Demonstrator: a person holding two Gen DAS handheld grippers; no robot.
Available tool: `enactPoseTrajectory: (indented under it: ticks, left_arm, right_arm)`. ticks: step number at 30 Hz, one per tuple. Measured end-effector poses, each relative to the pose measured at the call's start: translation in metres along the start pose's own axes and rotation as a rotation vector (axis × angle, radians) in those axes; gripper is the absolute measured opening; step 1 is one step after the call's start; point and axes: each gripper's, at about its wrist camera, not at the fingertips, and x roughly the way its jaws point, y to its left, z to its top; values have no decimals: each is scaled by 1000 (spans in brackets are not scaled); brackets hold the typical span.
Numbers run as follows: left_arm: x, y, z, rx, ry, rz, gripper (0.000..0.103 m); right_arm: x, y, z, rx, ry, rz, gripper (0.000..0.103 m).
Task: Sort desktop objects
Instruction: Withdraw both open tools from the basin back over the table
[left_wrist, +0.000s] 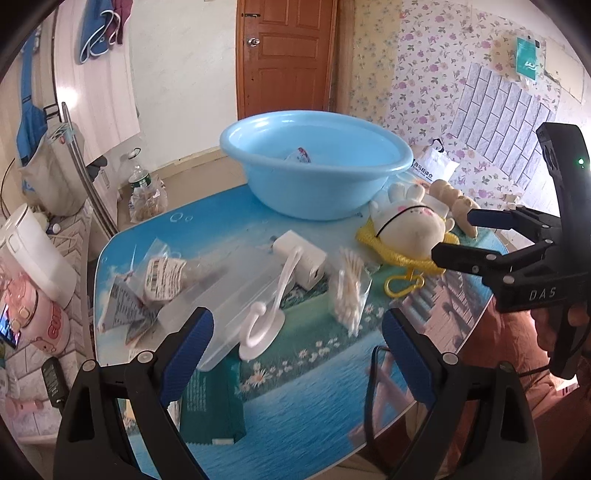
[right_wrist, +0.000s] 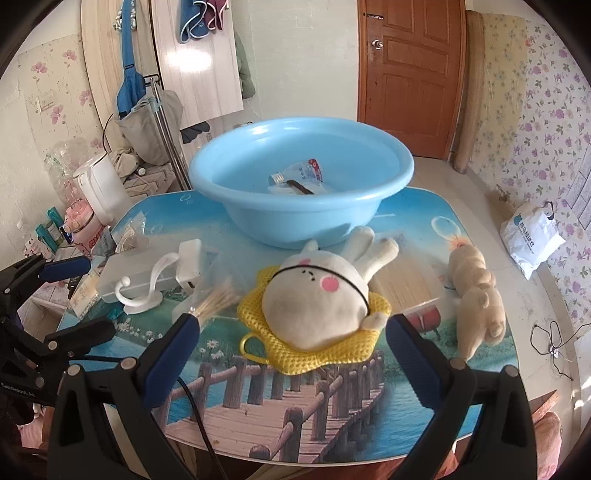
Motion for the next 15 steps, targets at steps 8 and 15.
enactPoseTrajectory:
  ticks: [8, 15]
  left_arm:
    - [-7, 22, -31, -33, 9, 21, 93]
    - [-17, 40, -56, -63, 5, 46, 93]
  right_arm:
    - [-1, 2, -15, 37, 3, -2, 102]
    - [3, 5, -28, 51, 17, -8, 102]
